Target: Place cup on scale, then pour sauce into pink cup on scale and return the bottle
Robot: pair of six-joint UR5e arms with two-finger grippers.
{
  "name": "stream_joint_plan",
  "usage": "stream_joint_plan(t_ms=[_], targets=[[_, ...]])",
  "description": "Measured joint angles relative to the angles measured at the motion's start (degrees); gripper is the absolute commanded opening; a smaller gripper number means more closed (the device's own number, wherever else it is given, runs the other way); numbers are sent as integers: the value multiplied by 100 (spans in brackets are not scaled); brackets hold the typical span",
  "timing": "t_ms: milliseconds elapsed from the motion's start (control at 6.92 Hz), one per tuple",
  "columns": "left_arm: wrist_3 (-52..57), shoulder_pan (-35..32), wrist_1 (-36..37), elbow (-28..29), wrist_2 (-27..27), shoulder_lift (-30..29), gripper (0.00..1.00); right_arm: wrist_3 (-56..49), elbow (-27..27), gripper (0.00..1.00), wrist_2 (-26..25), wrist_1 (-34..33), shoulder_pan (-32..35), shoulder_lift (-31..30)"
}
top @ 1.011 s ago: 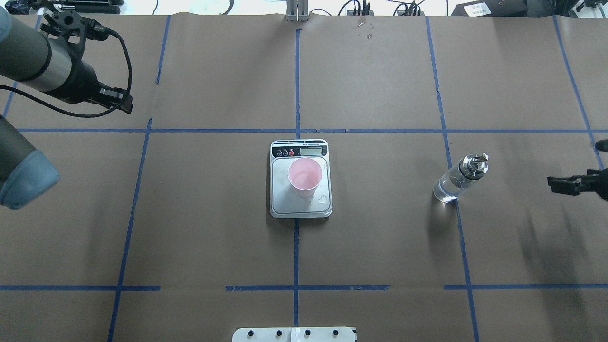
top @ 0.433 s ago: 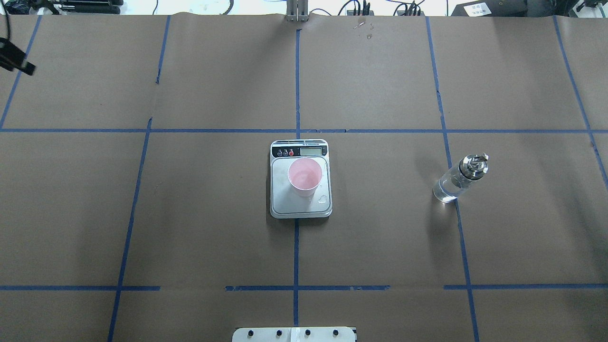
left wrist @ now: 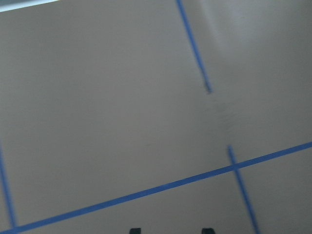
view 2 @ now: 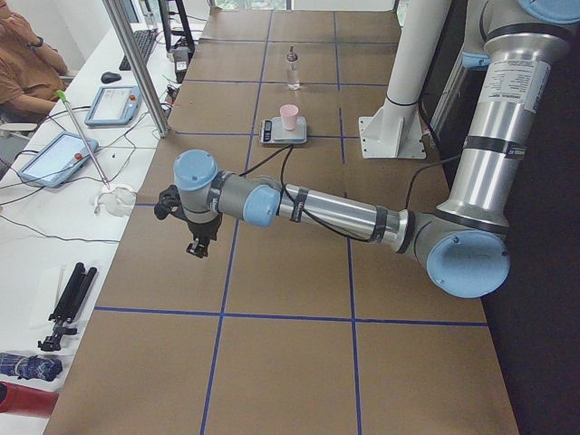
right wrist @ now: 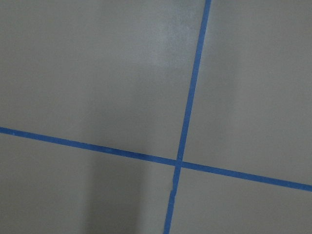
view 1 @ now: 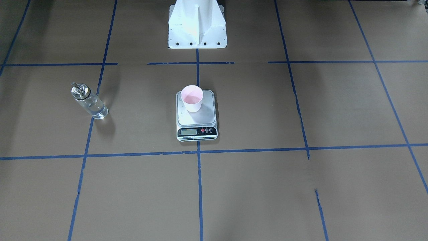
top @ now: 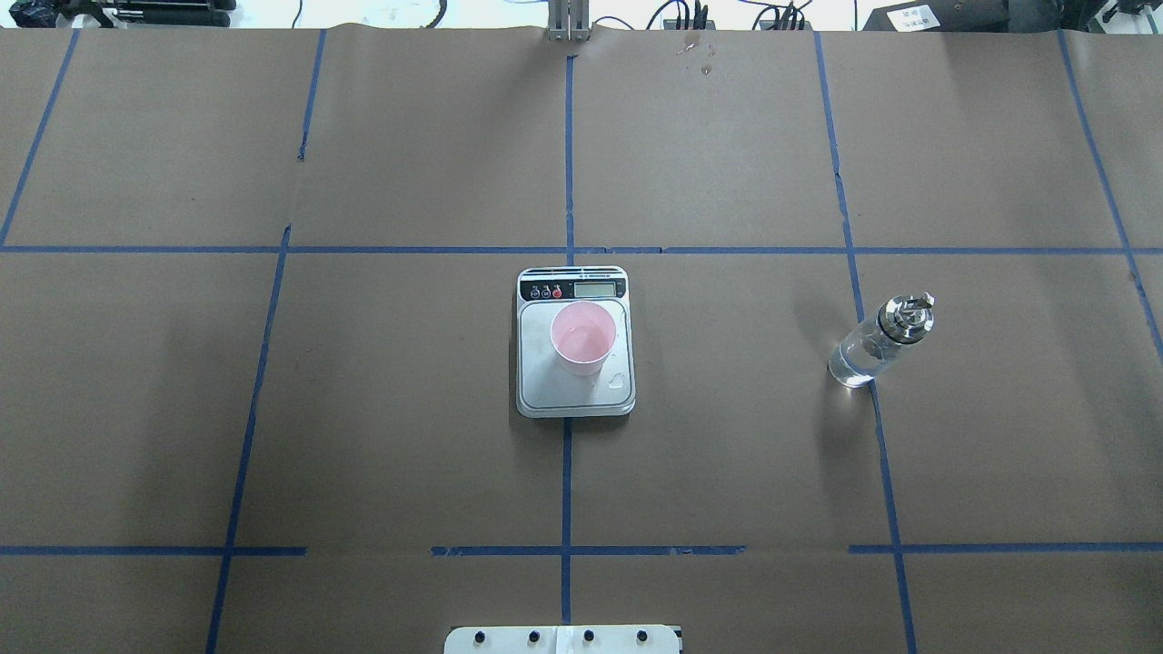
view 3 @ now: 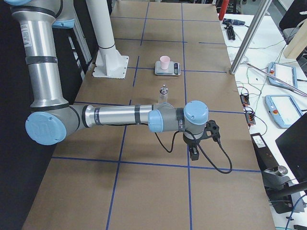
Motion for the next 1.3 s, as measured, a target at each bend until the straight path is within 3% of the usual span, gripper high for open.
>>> stream_joint_plan(t_ms=[289,578,722,1011,1300], targets=[[-254,-58,-61,-1,-16,375,100,-400,-29,100,-19,-1042,11,292],[-298,-56,-1204,250,65,719,100,-482,-33,100,-100,-1282,20,206],[-313,-55,-1436,240,67,736,100,-462,-28,100,-101,-1255,20,185],[-307,-22,-573,215,188,352,100,-409,-4,100,-32,-1156,-19,228],[-347,-115,404,-91,261,34,100,-406,-9,100,-57,-612,-105,-94]])
